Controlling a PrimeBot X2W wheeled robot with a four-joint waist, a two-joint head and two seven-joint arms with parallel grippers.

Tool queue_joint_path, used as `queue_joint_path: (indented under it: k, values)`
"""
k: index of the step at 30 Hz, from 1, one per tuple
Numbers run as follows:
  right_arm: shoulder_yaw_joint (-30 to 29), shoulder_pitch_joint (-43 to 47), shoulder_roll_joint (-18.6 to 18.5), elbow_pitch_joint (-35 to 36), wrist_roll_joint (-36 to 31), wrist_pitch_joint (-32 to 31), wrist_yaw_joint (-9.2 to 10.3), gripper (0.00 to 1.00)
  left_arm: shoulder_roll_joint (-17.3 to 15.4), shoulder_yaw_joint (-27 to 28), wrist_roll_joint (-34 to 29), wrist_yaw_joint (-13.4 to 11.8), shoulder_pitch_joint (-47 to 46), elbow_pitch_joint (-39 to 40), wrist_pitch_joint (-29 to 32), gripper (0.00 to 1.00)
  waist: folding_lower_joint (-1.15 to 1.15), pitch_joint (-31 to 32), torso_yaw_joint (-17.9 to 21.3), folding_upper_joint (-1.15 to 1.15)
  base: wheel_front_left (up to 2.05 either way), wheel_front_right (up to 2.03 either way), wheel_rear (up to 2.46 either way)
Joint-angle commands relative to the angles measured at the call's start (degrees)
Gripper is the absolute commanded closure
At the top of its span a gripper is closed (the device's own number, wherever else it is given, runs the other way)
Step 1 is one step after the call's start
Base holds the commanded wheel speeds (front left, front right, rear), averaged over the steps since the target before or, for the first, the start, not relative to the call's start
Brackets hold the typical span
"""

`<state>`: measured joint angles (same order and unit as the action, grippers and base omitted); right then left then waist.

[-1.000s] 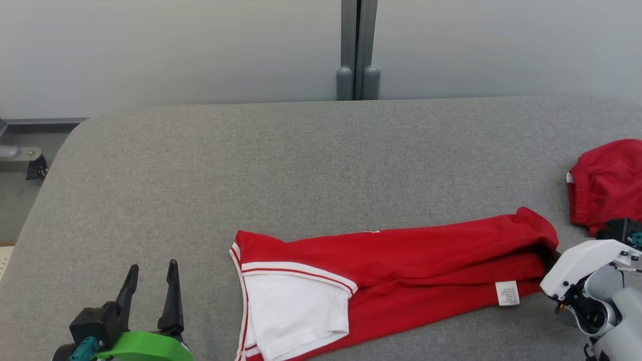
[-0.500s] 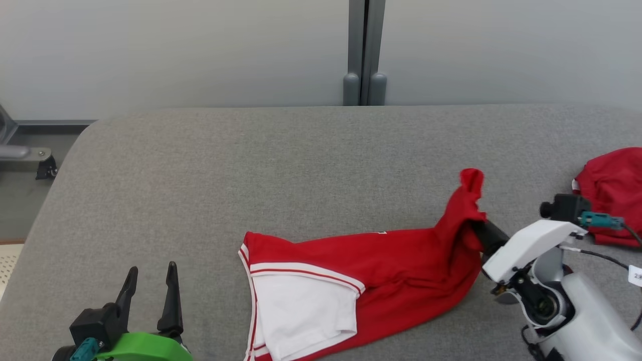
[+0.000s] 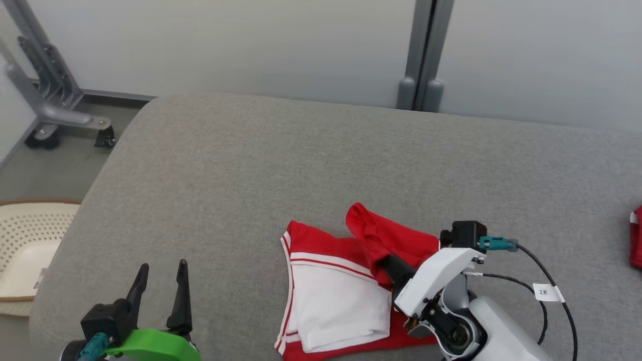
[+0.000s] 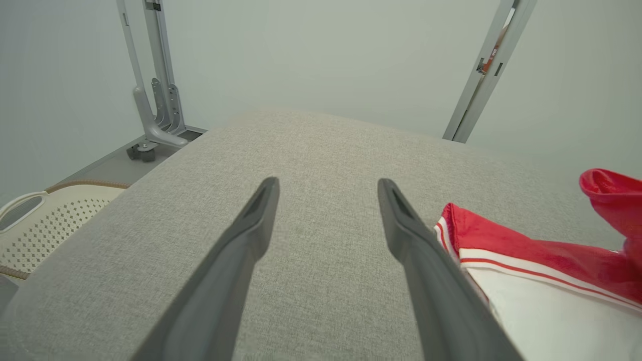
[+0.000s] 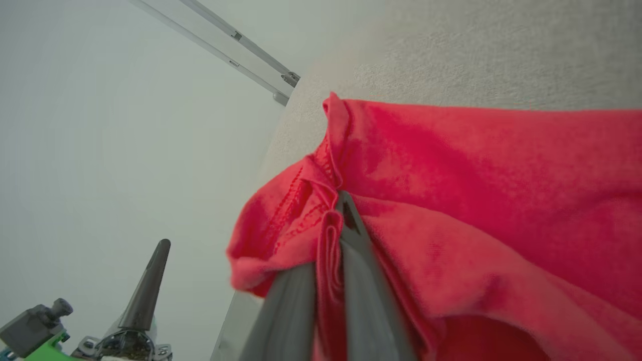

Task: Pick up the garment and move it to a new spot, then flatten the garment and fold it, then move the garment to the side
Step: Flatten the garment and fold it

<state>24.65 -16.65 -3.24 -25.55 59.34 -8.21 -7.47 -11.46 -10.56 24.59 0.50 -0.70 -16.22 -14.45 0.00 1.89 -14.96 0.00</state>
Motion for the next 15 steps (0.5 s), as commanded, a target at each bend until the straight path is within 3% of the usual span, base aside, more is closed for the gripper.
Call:
queue_joint_path:
  k: [1, 13, 14, 15]
  values:
    - [0.9, -1.1, 0.1, -0.9, 0.4, 1.0, -0.02, 1.0, 0.1, 0.0, 0.1, 0.2, -1.1, -0.2, 0.0, 0.0, 0.0, -0.6, -3.2, 0.0, 0.0, 0.0, 0.0]
    - [15.8, -8.1, 0.2, -10.8, 8.2, 9.1, -0.02, 1.0, 0.8, -0.6, -0.1, 0.3, -2.7, -1.5, -0.4, 0.0, 0.0, -3.0, -6.8, 0.0, 0.0, 0.0, 0.0]
    - [16.9, -8.4, 0.2, -11.7, 8.8, 9.3, -0.02, 0.83, 0.9, -0.6, -0.1, 0.3, -2.7, -1.6, -0.4, 0.0, 0.0, -3.0, -6.8, 0.0, 0.0, 0.0, 0.0]
    - [18.3, -8.9, 0.3, -12.7, 9.5, 9.6, -0.03, 0.32, 0.9, -0.6, -0.1, 0.3, -2.8, -1.7, -0.5, 0.0, 0.0, -3.0, -6.7, 0.0, 0.0, 0.0, 0.0]
